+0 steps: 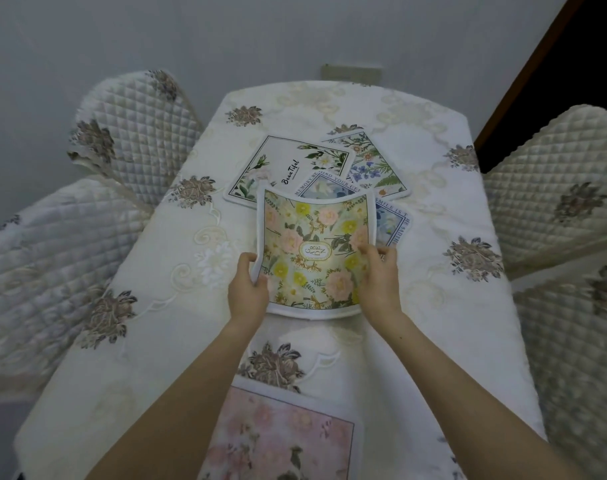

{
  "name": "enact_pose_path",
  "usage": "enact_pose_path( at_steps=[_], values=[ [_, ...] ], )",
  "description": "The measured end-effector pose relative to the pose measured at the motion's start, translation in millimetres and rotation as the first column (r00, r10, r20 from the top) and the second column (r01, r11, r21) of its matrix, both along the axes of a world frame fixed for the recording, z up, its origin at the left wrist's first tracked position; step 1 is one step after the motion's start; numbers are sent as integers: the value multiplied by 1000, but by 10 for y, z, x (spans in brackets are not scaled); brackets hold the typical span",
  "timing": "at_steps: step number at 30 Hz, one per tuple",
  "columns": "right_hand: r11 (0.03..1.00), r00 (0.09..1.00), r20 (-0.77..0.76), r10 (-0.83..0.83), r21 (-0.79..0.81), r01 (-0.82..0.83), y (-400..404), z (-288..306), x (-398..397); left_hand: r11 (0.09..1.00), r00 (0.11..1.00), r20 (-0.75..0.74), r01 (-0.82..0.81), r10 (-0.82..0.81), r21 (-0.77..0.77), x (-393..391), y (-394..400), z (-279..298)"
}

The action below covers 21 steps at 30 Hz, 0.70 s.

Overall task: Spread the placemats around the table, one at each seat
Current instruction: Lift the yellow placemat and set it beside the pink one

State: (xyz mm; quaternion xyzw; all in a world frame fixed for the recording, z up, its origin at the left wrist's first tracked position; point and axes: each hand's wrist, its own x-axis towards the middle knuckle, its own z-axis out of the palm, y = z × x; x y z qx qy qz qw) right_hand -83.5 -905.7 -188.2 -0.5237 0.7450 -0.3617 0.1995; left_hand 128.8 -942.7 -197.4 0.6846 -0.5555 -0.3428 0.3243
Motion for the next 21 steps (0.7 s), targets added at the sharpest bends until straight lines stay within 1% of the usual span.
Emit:
enact_pose_path(
  at_steps=[2,7,15,18,21],
  values=[
    [1000,999,26,-18,-1,18,232,83,83,999,999,-8,32,-32,9,60,211,53],
    [997,997,36,-71,-5,71,893,279,288,995,994,-38,101,-100,11,235,743,169],
    [983,978,-97,-182,5,183,1891,536,659,960,960,1,278,-278,-7,319,1502,399],
    [975,964,-145,-221,-11,222,2198,620,727,938,938,-14,346,-346,4,267,1756,467],
    [961,949,-158,-273,-12,275,2417,686,676,928,927,-30,372,-373,-22,175,1955,515]
  ],
)
